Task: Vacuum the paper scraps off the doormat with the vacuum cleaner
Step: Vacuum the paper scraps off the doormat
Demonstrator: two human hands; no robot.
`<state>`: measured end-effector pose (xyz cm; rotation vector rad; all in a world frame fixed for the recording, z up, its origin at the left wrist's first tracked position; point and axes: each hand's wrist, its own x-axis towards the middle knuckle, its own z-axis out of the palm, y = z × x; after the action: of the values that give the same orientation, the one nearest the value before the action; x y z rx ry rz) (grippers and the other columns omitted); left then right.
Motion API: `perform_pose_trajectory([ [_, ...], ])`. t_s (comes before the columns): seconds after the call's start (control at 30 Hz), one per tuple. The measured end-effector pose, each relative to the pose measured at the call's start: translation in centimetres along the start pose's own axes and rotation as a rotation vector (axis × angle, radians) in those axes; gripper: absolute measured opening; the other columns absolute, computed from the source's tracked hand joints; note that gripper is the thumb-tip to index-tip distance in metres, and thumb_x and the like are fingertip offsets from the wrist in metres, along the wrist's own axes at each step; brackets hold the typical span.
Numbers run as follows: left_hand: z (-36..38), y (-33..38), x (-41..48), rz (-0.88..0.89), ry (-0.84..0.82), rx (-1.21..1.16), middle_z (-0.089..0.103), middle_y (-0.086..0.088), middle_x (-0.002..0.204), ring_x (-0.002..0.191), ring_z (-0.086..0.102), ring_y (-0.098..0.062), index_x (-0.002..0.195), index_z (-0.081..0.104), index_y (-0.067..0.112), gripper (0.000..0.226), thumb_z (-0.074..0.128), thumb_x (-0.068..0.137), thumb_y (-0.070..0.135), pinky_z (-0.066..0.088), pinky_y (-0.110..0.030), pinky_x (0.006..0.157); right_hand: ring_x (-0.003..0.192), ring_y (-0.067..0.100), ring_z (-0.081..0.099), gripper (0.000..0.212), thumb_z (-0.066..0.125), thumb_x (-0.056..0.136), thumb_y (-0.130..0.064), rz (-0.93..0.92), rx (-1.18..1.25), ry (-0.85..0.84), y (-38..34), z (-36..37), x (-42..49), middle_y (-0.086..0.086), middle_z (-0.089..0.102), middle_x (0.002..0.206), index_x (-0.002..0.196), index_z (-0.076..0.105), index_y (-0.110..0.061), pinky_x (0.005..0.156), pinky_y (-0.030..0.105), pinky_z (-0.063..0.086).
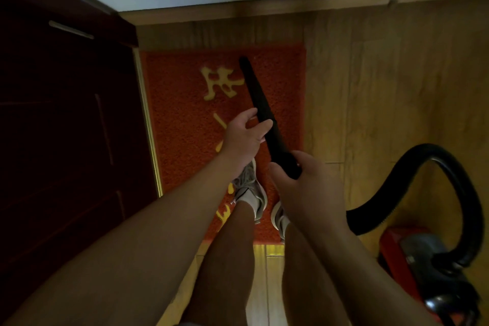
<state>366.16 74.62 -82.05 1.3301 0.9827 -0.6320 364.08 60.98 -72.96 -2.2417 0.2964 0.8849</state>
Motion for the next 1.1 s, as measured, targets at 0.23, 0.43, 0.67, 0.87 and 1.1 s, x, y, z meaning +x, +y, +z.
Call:
perform_pose_trajectory([
  [0.23, 2.7, 0.7, -0.1, 0.010, -0.022, 0.070, 0.046, -0.006, 0.154, 0.130, 0.058, -0.025, 0.153, 0.041, 0.011, 0.058, 0.064, 0.101, 0.021, 0.050, -0.038, 0.108, 0.047, 0.024, 0.055, 0.021, 0.064, 0.091, -0.036, 0.020, 0.029, 0.030, 1.2, -1.7, 0.1, 0.005, 0.059, 0.056, 0.087, 0.066, -0.015, 0.044, 0.039, 0.044],
  [0.43, 4.0, 0.9, -0.3, -0.002, -0.033, 0.081, 0.048, -0.004, 0.152, 0.129, 0.059, -0.024, 0.153, 0.042, 0.012, 0.057, 0.064, 0.101, 0.020, 0.051, -0.036, 0.107, 0.051, 0.020, 0.059, 0.024, 0.064, 0.090, -0.038, 0.056, 0.039, 0.047, 2.0, -2.7, 0.2, 0.003, 0.062, 0.060, 0.089, 0.068, -0.015, 0.048, 0.044, 0.051],
  [0.67, 5.1, 0.6, -0.9, -0.002, -0.023, 0.091, 0.052, -0.003, 0.147, 0.124, 0.061, -0.020, 0.150, 0.046, 0.013, 0.054, 0.064, 0.100, 0.021, 0.052, -0.027, 0.097, 0.055, 0.019, 0.061, 0.023, 0.065, 0.089, -0.038, 0.072, 0.054, 0.038, 2.6, -3.6, -0.4, 0.001, 0.063, 0.064, 0.087, 0.067, -0.016, 0.052, 0.045, 0.053],
  [0.87, 5.3, -0.1, -2.0, -0.018, 0.001, 0.081, 0.053, -0.004, 0.146, 0.126, 0.061, -0.022, 0.150, 0.045, 0.011, 0.055, 0.064, 0.100, 0.019, 0.051, -0.040, 0.108, 0.056, 0.019, 0.065, 0.023, 0.068, 0.090, -0.034, 0.074, 0.069, 0.034, 2.9, -4.2, -1.4, 0.003, 0.068, 0.071, 0.097, 0.068, -0.012, 0.053, 0.046, 0.056],
  [1.1, 5.5, -1.8, -3.7, -0.016, 0.071, 0.027, 0.057, -0.005, 0.140, 0.119, 0.064, -0.022, 0.147, 0.049, 0.009, 0.050, 0.065, 0.099, 0.017, 0.054, -0.035, 0.100, 0.053, 0.016, 0.064, 0.017, 0.066, 0.091, -0.037, 0.044, 0.062, -0.052, 4.1, -4.3, -2.8, 0.001, 0.065, 0.067, 0.097, 0.066, -0.021, 0.051, 0.047, 0.055],
])
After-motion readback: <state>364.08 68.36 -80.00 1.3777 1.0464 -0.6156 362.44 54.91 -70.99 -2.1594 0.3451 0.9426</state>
